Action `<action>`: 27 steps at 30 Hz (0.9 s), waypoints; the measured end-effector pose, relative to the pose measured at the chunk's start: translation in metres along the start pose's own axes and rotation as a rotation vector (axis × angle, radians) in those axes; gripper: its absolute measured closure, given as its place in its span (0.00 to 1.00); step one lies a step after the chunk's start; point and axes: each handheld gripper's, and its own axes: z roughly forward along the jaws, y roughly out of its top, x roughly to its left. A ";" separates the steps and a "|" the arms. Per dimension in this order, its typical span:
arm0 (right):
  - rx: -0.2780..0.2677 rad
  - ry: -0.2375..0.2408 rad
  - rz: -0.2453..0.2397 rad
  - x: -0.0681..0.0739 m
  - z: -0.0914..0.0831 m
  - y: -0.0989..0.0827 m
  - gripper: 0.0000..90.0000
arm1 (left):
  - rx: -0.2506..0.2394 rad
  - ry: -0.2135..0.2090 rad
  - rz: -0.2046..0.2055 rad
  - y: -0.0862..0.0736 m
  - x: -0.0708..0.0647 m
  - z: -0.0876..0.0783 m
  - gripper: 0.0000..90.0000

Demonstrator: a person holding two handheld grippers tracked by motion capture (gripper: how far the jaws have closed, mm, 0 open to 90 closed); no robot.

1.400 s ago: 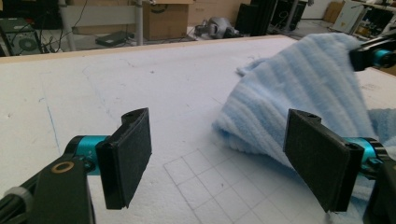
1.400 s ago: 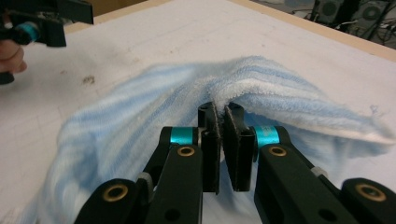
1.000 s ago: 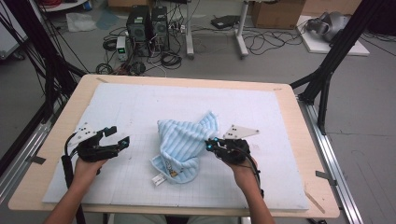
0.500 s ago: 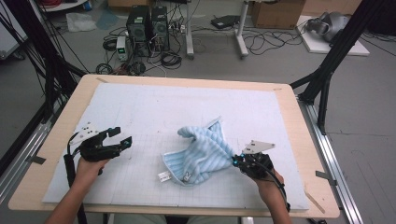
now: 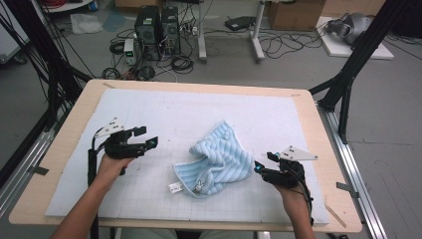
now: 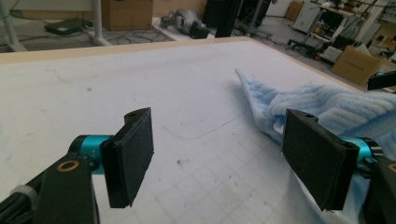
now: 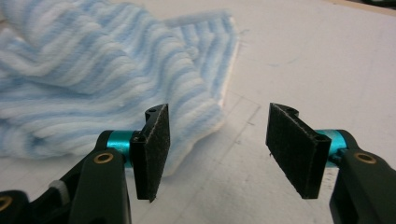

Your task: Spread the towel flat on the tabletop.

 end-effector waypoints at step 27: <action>-0.020 -0.005 0.005 -0.005 -0.001 -0.005 0.40 | 0.346 -0.098 0.180 -0.008 -0.077 0.149 0.38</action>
